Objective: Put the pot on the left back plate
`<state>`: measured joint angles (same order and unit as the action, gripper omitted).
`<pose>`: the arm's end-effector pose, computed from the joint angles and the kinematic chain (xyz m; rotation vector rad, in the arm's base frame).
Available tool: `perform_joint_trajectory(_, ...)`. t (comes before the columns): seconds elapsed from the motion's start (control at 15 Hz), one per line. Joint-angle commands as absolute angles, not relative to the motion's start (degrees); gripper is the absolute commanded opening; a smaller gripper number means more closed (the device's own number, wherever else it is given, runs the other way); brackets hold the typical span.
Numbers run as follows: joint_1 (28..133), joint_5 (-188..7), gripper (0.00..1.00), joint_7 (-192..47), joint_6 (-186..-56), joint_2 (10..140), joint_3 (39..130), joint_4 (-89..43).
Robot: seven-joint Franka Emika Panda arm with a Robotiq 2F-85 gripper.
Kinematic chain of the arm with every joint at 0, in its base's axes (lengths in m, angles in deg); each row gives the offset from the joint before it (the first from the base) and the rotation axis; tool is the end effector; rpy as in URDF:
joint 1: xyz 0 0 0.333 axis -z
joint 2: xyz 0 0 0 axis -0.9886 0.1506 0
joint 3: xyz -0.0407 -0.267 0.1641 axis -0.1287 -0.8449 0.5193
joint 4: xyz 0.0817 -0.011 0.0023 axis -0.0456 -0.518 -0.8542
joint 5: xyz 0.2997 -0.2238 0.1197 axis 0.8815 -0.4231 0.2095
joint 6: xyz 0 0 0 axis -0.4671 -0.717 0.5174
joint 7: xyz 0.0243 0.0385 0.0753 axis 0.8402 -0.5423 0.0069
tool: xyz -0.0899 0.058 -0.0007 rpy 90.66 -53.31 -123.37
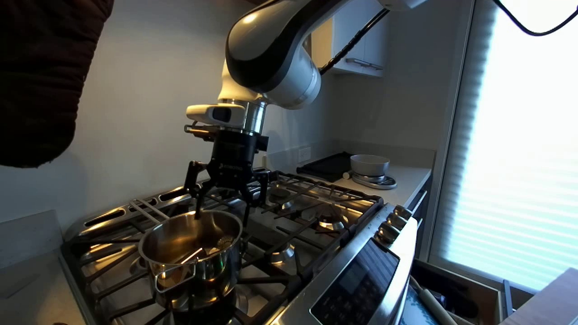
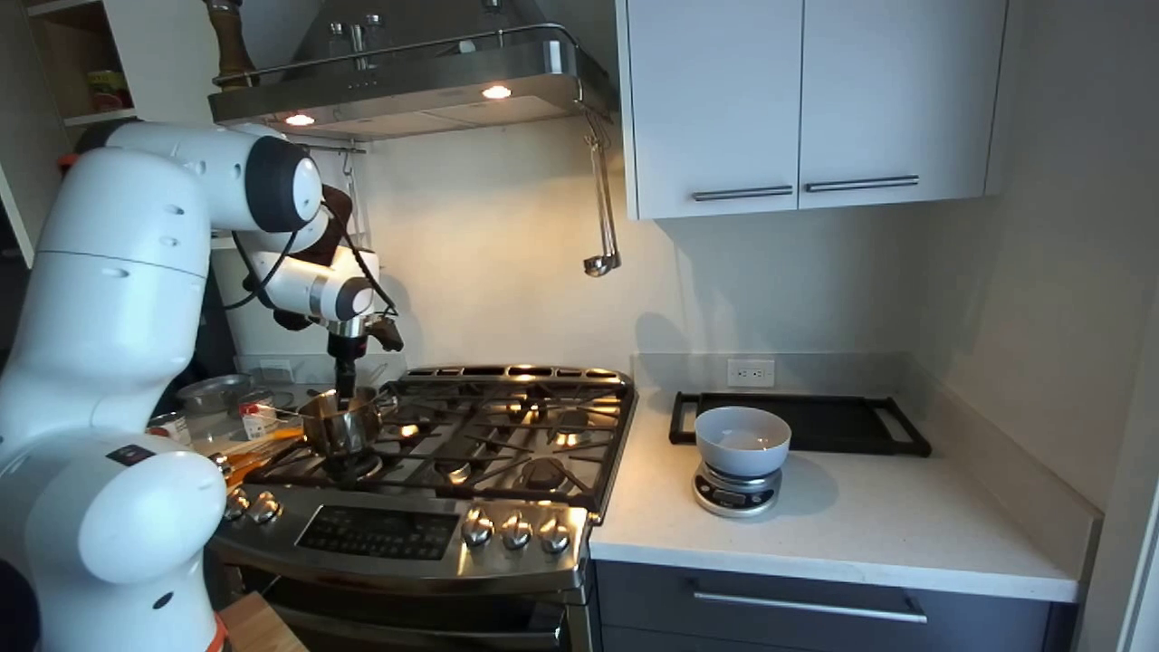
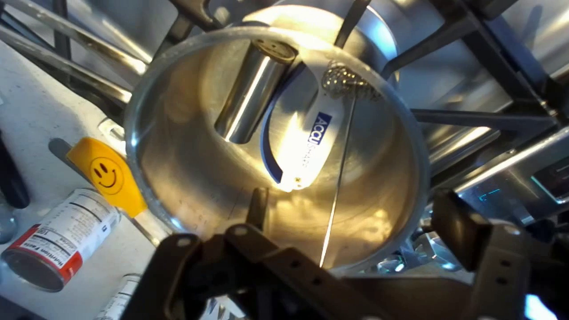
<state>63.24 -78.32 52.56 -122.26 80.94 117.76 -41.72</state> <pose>0.4327 0.4528 0.3184 -0.5174 -2.8845 -0.3665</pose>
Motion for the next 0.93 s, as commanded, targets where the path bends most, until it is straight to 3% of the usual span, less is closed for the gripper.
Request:
perform_joint_trajectory(0.0, 64.80, -70.64, 1.00, 49.21, -123.71, 76.24, 118.66, -44.90)
perform_joint_trajectory(0.87, 63.91, -55.43, 1.00, 17.60, -118.21, 54.05, 113.20, -59.65)
